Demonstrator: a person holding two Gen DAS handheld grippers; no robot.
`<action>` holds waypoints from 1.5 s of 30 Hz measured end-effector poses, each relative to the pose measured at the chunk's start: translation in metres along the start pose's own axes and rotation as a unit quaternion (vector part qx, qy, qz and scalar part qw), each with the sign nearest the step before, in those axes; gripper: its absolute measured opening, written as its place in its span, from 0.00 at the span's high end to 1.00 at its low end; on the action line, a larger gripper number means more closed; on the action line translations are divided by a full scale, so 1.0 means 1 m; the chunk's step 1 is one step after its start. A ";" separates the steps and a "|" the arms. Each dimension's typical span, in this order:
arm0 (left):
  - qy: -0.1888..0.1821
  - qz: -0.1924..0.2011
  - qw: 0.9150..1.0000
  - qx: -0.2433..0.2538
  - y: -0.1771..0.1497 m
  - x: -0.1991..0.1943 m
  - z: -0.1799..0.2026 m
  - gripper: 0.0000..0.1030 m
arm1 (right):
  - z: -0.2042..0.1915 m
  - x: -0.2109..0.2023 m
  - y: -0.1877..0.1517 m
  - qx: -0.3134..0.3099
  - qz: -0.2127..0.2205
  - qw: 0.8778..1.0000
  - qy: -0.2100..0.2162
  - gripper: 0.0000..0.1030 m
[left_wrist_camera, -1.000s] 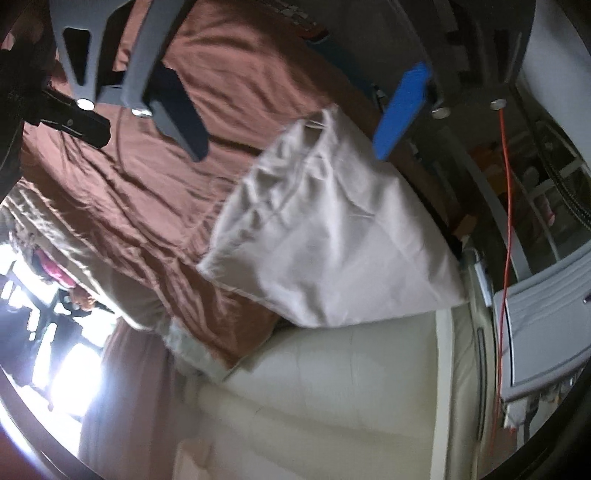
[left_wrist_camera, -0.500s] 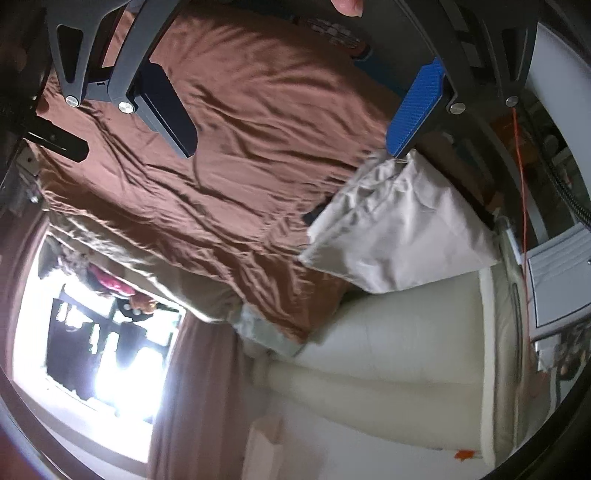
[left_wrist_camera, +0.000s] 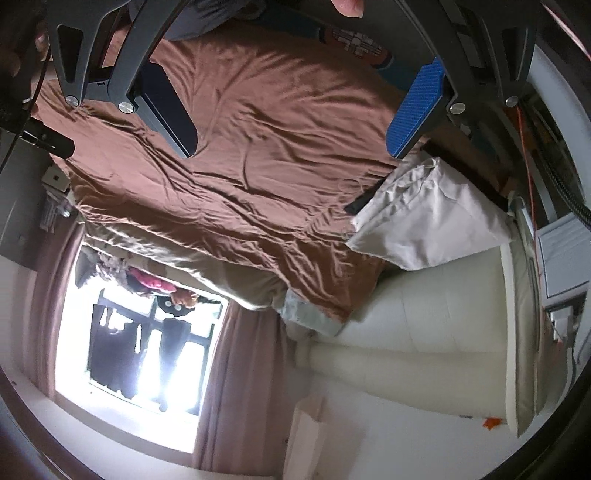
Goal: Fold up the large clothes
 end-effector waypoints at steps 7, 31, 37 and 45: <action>-0.035 0.005 0.999 0.019 -0.013 -0.026 0.021 0.00 | 0.000 -0.039 -0.023 -0.002 0.029 0.999 -0.023 0.00; -0.076 0.028 0.995 0.060 -0.055 -0.071 0.056 0.00 | 0.011 -0.084 -0.081 -0.005 0.053 0.996 -0.072 0.00; -0.077 0.029 0.995 0.063 -0.057 -0.075 0.058 0.00 | 0.014 -0.087 -0.084 -0.002 0.054 0.995 -0.078 0.00; -0.077 0.033 0.995 0.063 -0.057 -0.078 0.059 0.00 | 0.017 -0.089 -0.085 0.003 0.057 0.995 -0.079 0.00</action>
Point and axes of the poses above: each gripper's, at about its wrist camera, not at the fingertips, and x roughly the way its jaws point, z to its right, y to its top, the point moved 9 cm from there along x, roughly the way its jaws point, and after that the axes turned 5 degrees about z, right-handed, at the moved point
